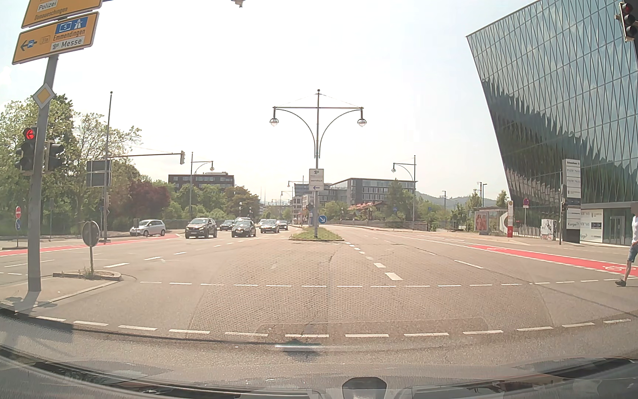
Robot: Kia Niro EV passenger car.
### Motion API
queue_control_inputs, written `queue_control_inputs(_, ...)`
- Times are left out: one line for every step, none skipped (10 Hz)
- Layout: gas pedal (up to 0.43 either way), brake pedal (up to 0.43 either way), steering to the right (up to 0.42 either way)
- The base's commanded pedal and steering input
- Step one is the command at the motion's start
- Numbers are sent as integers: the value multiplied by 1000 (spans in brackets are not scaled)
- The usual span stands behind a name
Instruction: Follow the waypoints while adhering to traffic rules and regulations
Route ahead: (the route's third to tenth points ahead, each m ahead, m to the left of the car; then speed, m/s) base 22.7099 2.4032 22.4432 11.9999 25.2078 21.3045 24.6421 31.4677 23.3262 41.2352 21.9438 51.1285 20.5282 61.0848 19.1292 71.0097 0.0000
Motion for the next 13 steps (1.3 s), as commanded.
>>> queue_control_inputs(0,280,-6)
queue_control_inputs(0,280,-6)
queue_control_inputs(0,280,-6)
queue_control_inputs(0,280,-6)
queue_control_inputs(0,280,-6)
queue_control_inputs(0,280,-6)
queue_control_inputs(0,280,-6)
queue_control_inputs(0,280,-6)
queue_control_inputs(0,280,-6)
queue_control_inputs(0,280,-6)
queue_control_inputs(0,280,-6)
queue_control_inputs(0,280,-6)
queue_control_inputs(0,280,-6)
